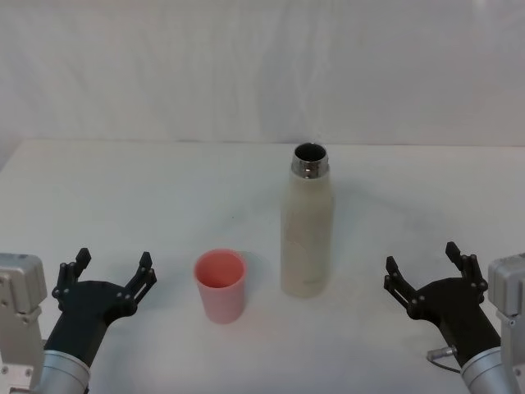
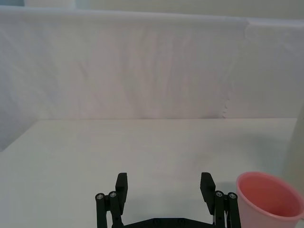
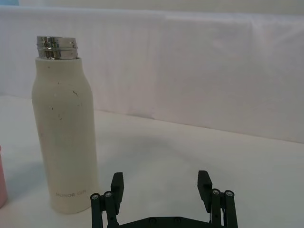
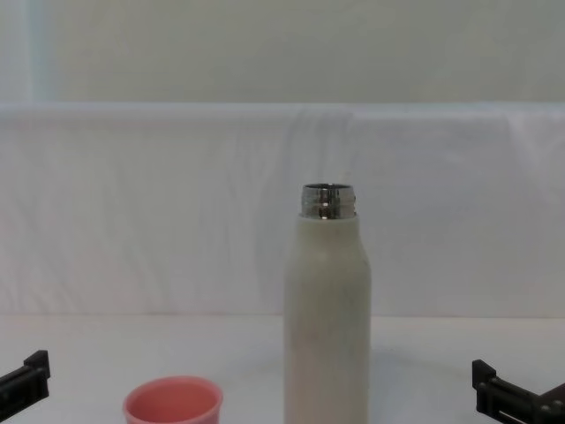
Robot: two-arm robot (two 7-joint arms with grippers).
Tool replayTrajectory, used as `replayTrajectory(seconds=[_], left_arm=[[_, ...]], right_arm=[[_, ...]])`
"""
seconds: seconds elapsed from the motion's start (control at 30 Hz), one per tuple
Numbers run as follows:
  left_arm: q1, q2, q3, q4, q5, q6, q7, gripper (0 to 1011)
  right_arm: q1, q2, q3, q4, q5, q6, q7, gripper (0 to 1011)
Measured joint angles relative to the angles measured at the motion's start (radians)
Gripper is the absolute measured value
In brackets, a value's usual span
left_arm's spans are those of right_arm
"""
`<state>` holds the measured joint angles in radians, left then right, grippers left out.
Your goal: Grasp the thermos with one hand and pour water into the cup lid.
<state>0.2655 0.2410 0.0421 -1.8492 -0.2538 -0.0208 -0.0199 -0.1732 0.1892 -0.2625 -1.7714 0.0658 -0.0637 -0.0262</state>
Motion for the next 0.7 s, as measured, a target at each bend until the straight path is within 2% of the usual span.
replayTrajectory(seconds=[0.7], left_arm=[[0.0,0.0,0.0,0.0,0.0,0.0,0.0,1001]], right_arm=[[0.0,0.0,0.0,0.0,0.0,0.0,0.0,1001]])
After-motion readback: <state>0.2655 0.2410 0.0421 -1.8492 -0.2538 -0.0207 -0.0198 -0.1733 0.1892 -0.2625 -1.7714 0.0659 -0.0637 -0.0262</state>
